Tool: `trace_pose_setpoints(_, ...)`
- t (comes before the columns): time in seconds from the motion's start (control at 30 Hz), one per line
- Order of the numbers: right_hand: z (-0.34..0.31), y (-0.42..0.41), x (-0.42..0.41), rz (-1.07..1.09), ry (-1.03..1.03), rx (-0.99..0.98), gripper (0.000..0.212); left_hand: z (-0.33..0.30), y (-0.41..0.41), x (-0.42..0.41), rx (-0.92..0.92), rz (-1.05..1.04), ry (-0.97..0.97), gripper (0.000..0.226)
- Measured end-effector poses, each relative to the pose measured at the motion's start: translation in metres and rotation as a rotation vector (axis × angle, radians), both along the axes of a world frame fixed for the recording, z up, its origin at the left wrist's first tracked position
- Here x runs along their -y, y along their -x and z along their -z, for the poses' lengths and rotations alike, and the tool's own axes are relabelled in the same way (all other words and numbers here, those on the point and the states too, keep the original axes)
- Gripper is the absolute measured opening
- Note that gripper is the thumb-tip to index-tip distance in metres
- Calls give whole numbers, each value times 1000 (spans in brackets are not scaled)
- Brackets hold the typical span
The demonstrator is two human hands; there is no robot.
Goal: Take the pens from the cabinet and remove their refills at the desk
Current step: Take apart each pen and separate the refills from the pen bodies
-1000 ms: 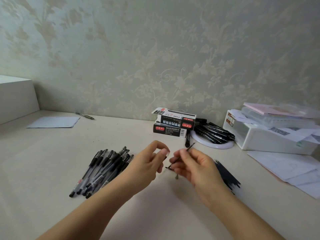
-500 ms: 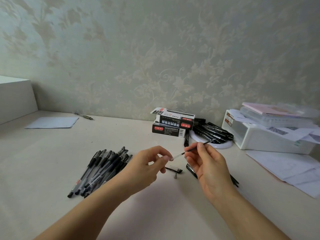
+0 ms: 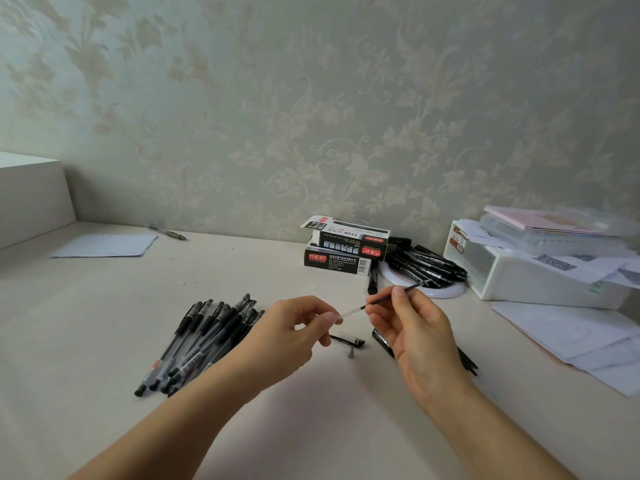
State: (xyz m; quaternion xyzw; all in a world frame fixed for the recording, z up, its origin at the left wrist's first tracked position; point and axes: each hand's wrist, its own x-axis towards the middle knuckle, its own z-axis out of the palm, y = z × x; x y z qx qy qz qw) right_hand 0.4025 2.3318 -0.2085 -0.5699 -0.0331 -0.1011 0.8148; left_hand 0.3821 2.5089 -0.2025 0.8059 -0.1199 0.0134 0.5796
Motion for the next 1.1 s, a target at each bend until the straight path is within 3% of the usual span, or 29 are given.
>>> trace_pose_setpoints(0.37,-2,1,4,-42,3,-54,29,0,0,-1,21,69,-95,13)
trace_pose_setpoints(0.53,-4,1,2,-44,5,-48,28,-2,-1,0,30,66,-3,12)
trace_pose_setpoints(0.83,-2,0,3,-31,-59,-58,30,-2,-1,-3,28,66,-11,12)
trace_pose_setpoints(1.1,1,0,3,-91,11,-33,27,0,-1,-2,43,79,0,12)
